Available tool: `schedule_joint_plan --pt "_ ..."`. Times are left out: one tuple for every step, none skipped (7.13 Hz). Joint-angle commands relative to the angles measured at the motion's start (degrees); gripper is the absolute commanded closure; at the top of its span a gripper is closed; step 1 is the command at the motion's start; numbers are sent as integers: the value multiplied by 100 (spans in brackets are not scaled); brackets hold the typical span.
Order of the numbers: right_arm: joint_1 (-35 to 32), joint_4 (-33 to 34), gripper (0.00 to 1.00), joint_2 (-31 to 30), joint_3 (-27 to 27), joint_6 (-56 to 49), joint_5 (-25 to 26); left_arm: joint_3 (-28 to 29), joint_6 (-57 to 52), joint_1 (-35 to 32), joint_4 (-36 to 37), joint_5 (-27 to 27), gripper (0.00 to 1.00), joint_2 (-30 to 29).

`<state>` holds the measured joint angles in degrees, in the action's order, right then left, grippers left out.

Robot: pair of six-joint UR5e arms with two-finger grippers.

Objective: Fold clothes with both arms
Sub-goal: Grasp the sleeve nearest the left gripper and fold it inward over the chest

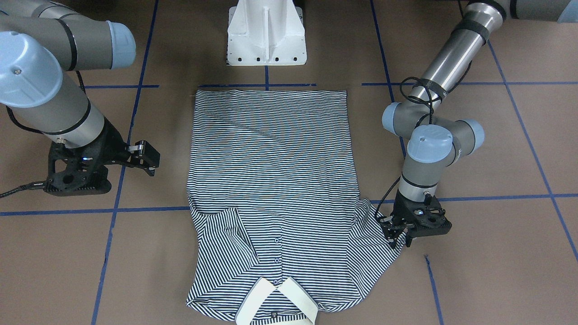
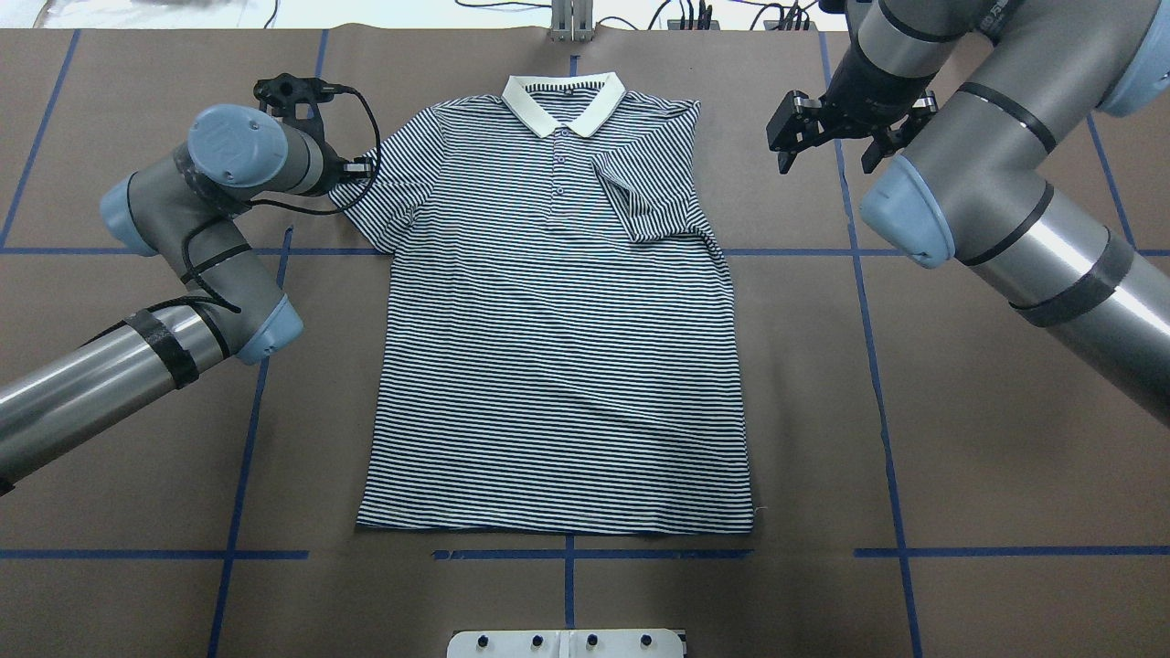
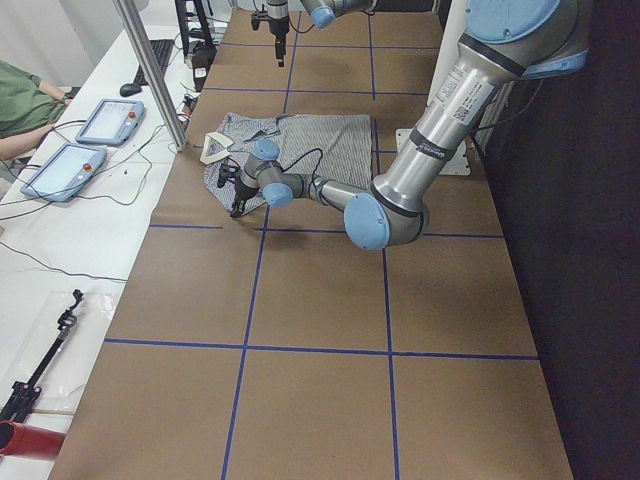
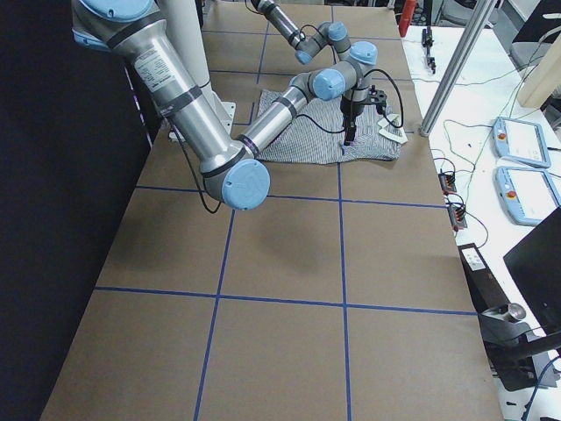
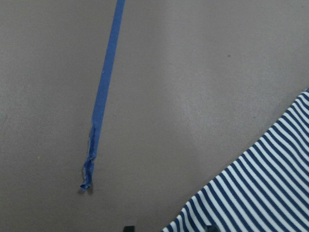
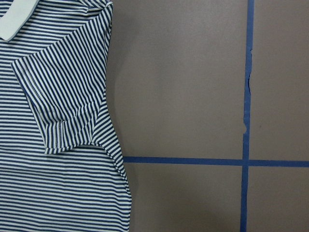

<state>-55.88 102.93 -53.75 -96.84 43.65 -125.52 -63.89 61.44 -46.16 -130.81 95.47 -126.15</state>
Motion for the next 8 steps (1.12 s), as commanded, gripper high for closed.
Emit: schedule_joint_plan --pt "16 -10 0 -21 33 -15 10 -577 -18 -7 692 77 100 -50" --pt "24 -10 0 -30 34 -32 10 -903 52 -7 1245 408 100 -146" --pt "25 -10 0 -48 34 -58 19 -889 279 -7 1520 437 100 -512" --pt "33 -19 0 -83 34 -59 10 -628 908 28 1523 429 100 -916" --pt "33 -19 0 -92 34 -67 19 228 1279 89 1462 429 100 -1686" --pt "59 -19 0 -100 34 -68 27 793 1466 177 1288 403 100 -2085" --pt "51 -19 0 -101 16 -59 19 1016 1607 178 859 385 100 -2132" --pt "86 -19 0 -92 16 -7 27 1315 1704 195 525 367 100 -2133"
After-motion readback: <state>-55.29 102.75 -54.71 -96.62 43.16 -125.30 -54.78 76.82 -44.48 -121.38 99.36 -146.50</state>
